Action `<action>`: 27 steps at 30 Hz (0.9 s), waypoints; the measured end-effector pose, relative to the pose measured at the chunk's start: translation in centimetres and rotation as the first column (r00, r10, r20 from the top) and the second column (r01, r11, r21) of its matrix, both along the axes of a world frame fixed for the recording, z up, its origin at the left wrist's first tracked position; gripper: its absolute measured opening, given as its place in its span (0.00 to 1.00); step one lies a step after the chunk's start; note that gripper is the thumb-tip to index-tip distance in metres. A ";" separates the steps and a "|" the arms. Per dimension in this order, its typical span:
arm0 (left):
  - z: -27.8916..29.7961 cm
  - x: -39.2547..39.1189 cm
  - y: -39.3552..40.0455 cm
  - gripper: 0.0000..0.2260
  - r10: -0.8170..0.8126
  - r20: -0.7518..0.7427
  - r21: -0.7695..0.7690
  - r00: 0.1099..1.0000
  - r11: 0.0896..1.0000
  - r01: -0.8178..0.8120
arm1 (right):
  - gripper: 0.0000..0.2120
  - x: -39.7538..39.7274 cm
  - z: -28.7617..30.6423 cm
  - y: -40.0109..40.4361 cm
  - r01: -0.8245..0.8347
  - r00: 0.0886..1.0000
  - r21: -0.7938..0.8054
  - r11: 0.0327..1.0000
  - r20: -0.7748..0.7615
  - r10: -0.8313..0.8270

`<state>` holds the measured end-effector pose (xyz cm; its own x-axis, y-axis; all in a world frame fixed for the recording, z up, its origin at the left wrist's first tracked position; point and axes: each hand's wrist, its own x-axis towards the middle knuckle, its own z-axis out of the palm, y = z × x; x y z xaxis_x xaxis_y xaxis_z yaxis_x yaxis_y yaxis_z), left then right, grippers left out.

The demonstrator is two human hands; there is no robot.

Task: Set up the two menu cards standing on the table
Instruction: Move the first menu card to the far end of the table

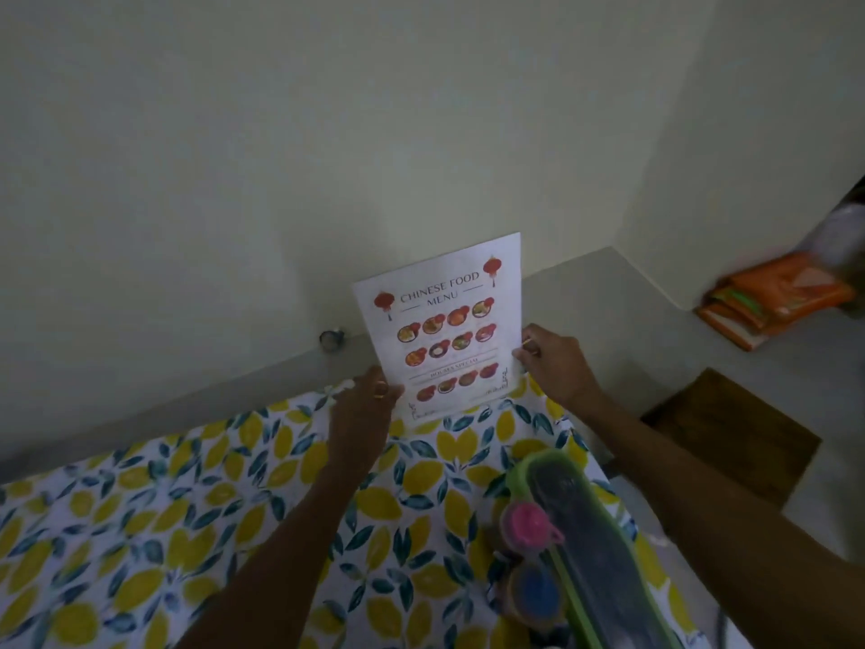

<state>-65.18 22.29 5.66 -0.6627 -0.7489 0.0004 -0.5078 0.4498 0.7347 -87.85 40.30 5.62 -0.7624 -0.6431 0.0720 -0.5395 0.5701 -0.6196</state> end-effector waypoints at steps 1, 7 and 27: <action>-0.6 -0.9 -0.1 0.07 0.005 0.008 -0.018 1.000 1.000 -0.005 | 0.06 -0.9 -0.8 -0.3 0.006 1.000 -0.002 1.000 0.010 -0.006; -3.7 -4.9 -1.1 0.07 0.044 0.076 -0.015 0.996 0.999 -0.043 | 0.07 -5.1 -5.3 -1.9 -0.007 0.998 0.027 1.000 0.069 0.006; -7.7 -6.6 -0.8 0.08 0.080 0.078 -0.095 0.994 0.993 -0.072 | 0.07 -6.1 -9.0 -2.1 -0.017 0.999 -0.098 0.995 0.028 0.019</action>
